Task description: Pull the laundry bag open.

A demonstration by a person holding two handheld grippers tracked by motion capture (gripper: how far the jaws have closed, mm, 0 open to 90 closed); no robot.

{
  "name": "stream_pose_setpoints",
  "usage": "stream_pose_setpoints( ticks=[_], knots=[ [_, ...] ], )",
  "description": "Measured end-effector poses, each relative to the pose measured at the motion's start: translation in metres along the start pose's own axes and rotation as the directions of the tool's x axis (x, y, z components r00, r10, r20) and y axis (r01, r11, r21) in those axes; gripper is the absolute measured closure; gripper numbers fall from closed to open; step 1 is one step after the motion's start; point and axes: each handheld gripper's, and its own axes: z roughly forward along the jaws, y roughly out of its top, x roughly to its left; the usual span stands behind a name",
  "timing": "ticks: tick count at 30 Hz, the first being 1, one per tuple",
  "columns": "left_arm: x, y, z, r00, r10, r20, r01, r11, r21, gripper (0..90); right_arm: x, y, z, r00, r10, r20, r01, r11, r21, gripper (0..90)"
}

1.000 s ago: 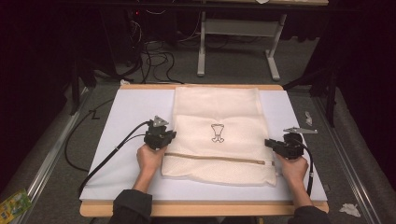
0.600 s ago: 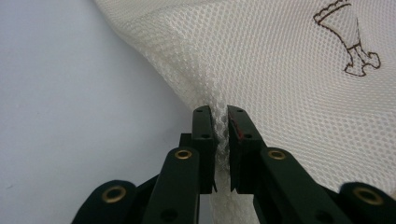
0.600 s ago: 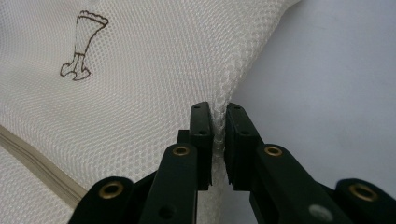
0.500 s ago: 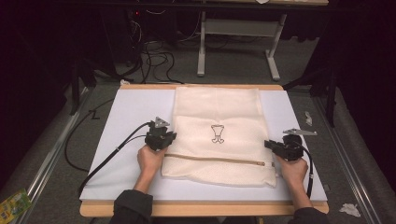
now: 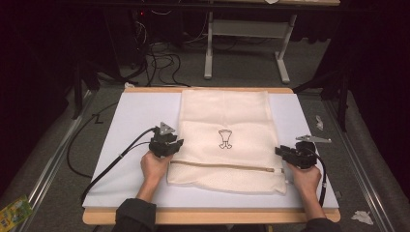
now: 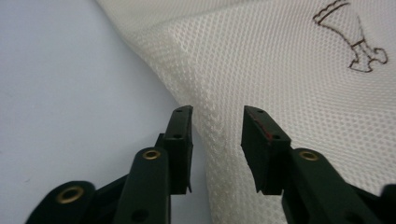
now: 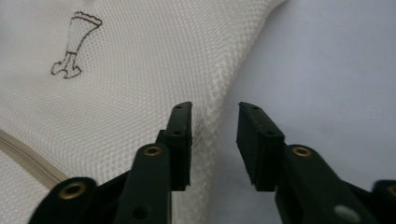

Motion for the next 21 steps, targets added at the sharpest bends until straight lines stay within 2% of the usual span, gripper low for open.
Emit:
stream_pose_setpoints(
  ticks=[2,3,5,7,8,12,15,17,19,20,21],
  knots=[
    [-0.001,0.000,-0.003,1.0000,0.003,0.000,-0.003,0.9999,-0.010,58.2,-0.001,0.000,-0.002,0.9999,-0.002,0.011,0.002,1.000,0.005,62.5],
    [-0.005,-0.001,-0.007,0.9999,0.010,0.002,-0.010,0.9997,-0.022,56.0,-0.003,-0.002,-0.006,1.0000,0.004,0.001,-0.004,1.000,0.002,57.3],
    [-0.011,-0.003,-0.011,0.9997,0.022,0.007,-0.021,0.9992,-0.034,53.4,-0.003,-0.005,-0.008,0.9999,0.011,-0.012,-0.011,1.000,0.009,53.1],
    [-0.014,-0.004,-0.013,0.9996,0.028,0.011,-0.027,0.9988,-0.041,52.3,-0.002,-0.009,-0.009,0.9999,-0.002,-0.015,0.002,1.000,0.028,50.2],
    [-0.020,-0.007,-0.016,0.9991,0.040,0.015,-0.039,0.9981,-0.048,51.7,-0.002,-0.012,-0.009,0.9999,-0.009,-0.015,0.010,1.000,0.029,49.2],
    [-0.028,-0.011,-0.019,0.9982,0.049,0.034,-0.048,0.9979,-0.044,50.3,-0.001,-0.019,-0.010,0.9997,0.004,-0.025,-0.004,0.999,0.033,46.8],
    [-0.042,-0.015,-0.022,0.9960,0.072,0.052,-0.070,0.9963,-0.051,49.0,0.002,-0.025,-0.012,0.9993,0.004,-0.038,-0.003,0.999,0.033,44.6],
    [-0.050,-0.014,-0.023,0.9944,0.060,0.087,-0.055,0.9970,-0.055,48.4,0.003,-0.027,-0.011,0.9988,0.005,-0.049,-0.003,0.999,0.036,44.3],
    [-0.060,-0.012,-0.024,0.9907,0.067,0.118,-0.058,0.9954,-0.076,48.0,0.004,-0.028,-0.010,0.9985,0.008,-0.055,-0.006,0.999,0.037,44.3],
    [-0.065,-0.011,-0.024,0.9890,0.083,0.122,-0.074,0.9946,-0.073,48.1,0.004,-0.028,-0.009,0.9982,0.008,-0.059,-0.006,0.999,0.035,44.3],
    [-0.065,-0.011,-0.024,0.9890,0.083,0.122,-0.074,0.9946,-0.073,48.0,0.004,-0.028,-0.009,0.9982,0.008,-0.059,-0.006,0.999,0.035,44.3]
  ],
)
